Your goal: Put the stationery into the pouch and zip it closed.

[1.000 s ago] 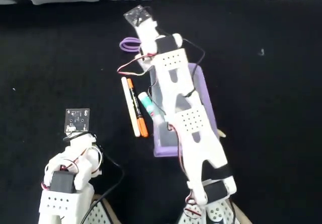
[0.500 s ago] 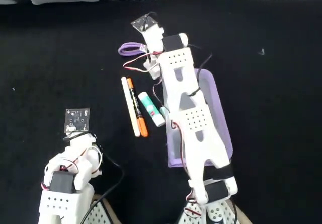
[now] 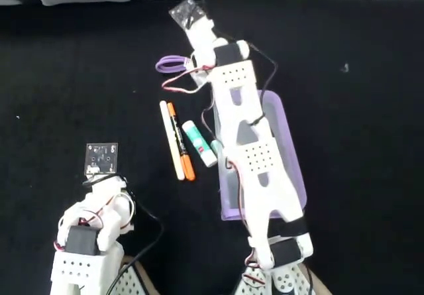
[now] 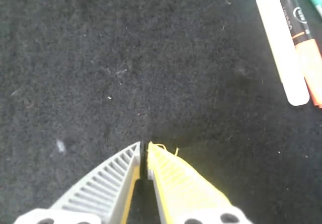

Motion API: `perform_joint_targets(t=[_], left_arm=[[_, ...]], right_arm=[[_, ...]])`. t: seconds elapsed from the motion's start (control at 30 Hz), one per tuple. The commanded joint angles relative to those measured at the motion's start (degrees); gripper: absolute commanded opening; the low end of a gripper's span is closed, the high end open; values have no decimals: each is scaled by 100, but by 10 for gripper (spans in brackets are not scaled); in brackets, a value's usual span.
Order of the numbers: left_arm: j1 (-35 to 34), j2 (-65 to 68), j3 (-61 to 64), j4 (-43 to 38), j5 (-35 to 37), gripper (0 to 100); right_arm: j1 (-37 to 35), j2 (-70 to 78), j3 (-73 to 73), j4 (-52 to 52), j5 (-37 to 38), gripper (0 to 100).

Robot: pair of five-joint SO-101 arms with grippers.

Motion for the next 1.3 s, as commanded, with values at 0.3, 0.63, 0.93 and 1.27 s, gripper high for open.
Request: perform_joint_targets(t=[0.3, 0.63, 0.93, 1.27], left_arm=[[-48, -35, 119, 18, -62, 30], [-48, -35, 119, 18, -62, 30], [-48, -35, 119, 18, -62, 30], [-48, -35, 119, 18, -62, 30]], right_arm=[[176, 497, -13, -35, 62, 178], [185, 356, -66, 958, 79, 15], [141, -936, -66, 1512, 79, 12], [-352, -1349, 119, 1837, 70, 219]])
